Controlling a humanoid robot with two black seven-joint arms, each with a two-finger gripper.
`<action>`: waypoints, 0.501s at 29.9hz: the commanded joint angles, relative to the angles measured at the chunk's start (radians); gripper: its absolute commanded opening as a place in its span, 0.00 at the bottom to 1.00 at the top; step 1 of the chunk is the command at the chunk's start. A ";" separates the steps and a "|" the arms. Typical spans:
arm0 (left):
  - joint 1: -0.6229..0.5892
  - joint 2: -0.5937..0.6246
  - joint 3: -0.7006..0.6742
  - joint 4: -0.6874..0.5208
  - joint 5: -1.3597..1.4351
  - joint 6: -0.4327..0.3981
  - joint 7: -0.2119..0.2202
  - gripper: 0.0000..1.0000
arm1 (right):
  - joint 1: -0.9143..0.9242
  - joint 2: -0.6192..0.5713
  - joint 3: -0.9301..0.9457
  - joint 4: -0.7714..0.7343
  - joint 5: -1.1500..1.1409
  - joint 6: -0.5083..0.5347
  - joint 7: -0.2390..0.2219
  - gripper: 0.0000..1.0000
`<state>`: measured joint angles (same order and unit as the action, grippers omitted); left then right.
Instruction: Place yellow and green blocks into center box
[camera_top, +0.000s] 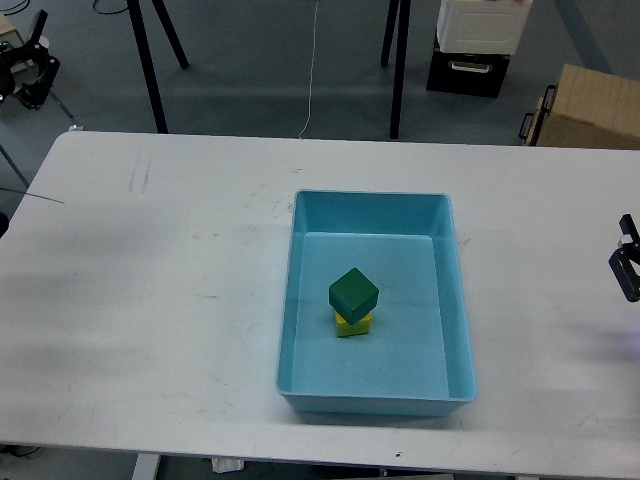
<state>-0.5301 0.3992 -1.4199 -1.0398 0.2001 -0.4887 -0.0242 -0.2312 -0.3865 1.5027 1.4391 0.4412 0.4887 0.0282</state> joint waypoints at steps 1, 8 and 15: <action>0.215 -0.088 -0.134 -0.161 -0.025 0.000 0.030 0.93 | -0.077 -0.008 0.020 0.059 0.002 0.000 0.007 0.99; 0.662 -0.330 -0.232 -0.515 -0.044 0.000 0.036 0.94 | -0.206 0.037 0.053 0.109 -0.001 0.000 0.007 0.99; 0.872 -0.399 -0.183 -0.560 -0.169 0.000 0.052 0.98 | -0.319 0.149 0.045 0.133 -0.015 0.000 0.007 0.99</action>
<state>0.2827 0.0065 -1.6367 -1.5910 0.1015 -0.4888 0.0138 -0.4914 -0.2852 1.5524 1.5520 0.4378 0.4887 0.0355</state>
